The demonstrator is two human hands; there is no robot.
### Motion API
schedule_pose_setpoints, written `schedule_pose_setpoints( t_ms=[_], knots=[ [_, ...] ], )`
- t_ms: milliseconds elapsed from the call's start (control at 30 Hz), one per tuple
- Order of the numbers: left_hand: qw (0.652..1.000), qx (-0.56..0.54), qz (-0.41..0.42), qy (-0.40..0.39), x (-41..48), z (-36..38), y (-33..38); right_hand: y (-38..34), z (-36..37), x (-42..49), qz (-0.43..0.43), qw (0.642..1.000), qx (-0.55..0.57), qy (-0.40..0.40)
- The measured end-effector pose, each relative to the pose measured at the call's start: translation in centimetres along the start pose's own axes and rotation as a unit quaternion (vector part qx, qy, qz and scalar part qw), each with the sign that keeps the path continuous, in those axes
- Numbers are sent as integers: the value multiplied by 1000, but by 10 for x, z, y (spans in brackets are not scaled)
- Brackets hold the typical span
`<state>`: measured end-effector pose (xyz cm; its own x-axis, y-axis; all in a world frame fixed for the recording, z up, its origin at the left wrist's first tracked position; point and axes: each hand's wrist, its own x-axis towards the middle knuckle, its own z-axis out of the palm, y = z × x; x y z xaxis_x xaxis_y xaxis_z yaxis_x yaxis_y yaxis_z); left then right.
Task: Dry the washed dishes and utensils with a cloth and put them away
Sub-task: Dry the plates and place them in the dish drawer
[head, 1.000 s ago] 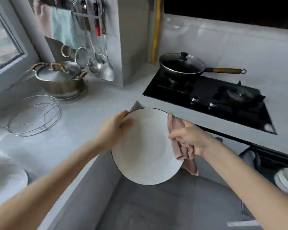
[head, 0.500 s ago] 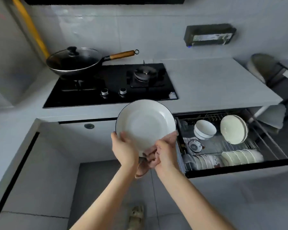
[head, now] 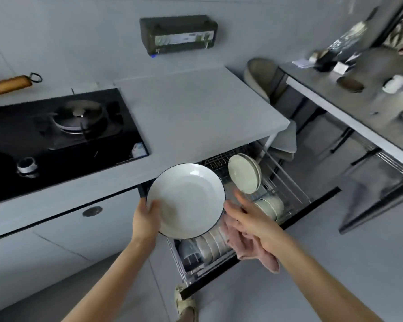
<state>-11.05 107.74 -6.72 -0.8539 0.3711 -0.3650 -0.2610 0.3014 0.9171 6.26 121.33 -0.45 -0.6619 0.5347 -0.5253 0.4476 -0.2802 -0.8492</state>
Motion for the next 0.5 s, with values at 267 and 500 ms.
schedule_pose_setpoints(
  t_ms=[267,500],
  knots=[
    [983,-14,-62,-170,38,95,-1,-7,-74,59,52,997,44,20],
    [926,96,-214,-295,55,173,6,-18,-163,100,80,979,-150,116]
  ],
)
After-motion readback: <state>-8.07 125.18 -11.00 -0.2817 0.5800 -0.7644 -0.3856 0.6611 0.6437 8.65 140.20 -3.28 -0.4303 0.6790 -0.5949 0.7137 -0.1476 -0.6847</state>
